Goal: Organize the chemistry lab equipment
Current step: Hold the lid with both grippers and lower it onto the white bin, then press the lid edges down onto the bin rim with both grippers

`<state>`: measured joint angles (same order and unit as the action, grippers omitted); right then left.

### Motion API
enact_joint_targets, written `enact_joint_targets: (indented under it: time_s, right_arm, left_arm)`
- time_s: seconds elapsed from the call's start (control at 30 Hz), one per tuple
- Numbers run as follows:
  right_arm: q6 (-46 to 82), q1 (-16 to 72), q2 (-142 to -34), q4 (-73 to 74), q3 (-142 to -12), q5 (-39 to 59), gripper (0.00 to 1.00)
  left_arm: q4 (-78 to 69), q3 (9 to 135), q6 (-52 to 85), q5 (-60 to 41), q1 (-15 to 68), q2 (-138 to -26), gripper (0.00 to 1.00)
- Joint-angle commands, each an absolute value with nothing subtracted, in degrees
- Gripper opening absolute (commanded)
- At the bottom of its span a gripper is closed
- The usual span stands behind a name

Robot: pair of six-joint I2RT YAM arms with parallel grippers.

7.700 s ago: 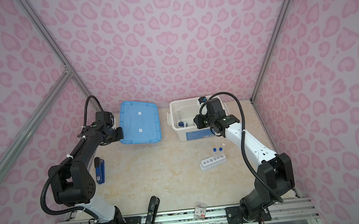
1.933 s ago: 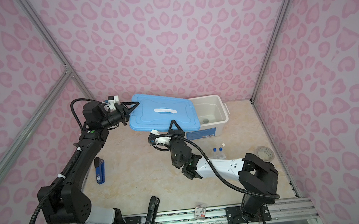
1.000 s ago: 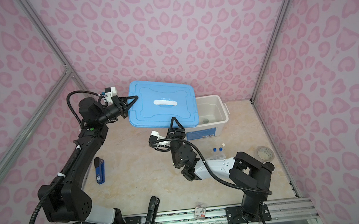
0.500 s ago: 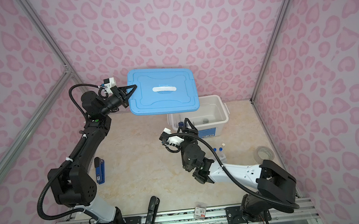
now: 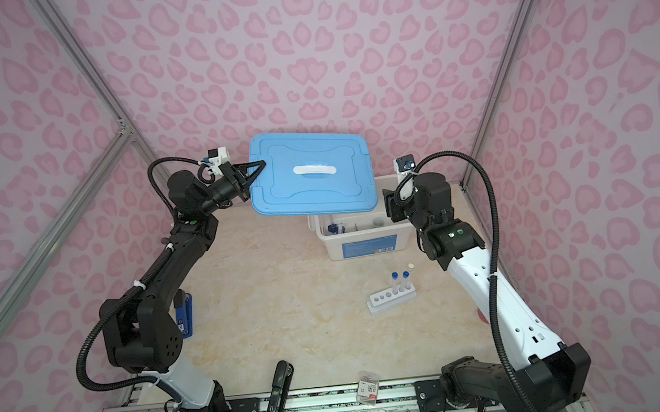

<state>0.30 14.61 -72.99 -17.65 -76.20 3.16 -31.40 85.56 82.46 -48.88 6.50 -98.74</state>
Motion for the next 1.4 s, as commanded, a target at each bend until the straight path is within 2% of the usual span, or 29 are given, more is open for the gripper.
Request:
enact_joint_targets:
  time_s: [0.0, 0.07, 0.3, 0.5, 0.73, 1.17, 1.37]
  right_arm:
    - [12.5, 8.2, -76.4, -23.2, -78.6, 23.0, 0.65]
    - [16.0, 5.1, -77.1, -18.3, -77.3, 29.5, 0.65]
    - [19.2, 1.8, -83.3, -10.8, -76.2, 39.1, 0.68]
    - [21.9, 0.9, -86.3, -4.7, -75.1, 43.6, 0.76]
    - [25.7, 0.9, -90.0, 2.6, -74.7, 49.3, 0.79]
    - [26.7, 1.2, -94.1, 3.3, -75.9, 50.5, 0.76]
    - [27.2, 1.0, -95.5, 3.4, -76.2, 49.6, 0.73]
  left_arm:
    - [-36.1, 85.0, 82.8, -48.5, 7.0, -99.1, 0.04]
    - [-35.6, 84.7, 82.3, -48.3, 7.2, -99.1, 0.04]
    - [-35.7, 85.5, 82.0, -48.2, 9.0, -100.6, 0.04]
    - [-35.6, 86.8, 82.2, -48.0, 10.6, -102.6, 0.04]
    - [-35.0, 88.8, 81.9, -47.8, 11.6, -104.1, 0.04]
    - [-32.3, 91.9, 78.5, -47.8, 12.8, -110.5, 0.03]
    - [-29.8, 93.4, 76.3, -46.9, 13.0, -112.8, 0.15]
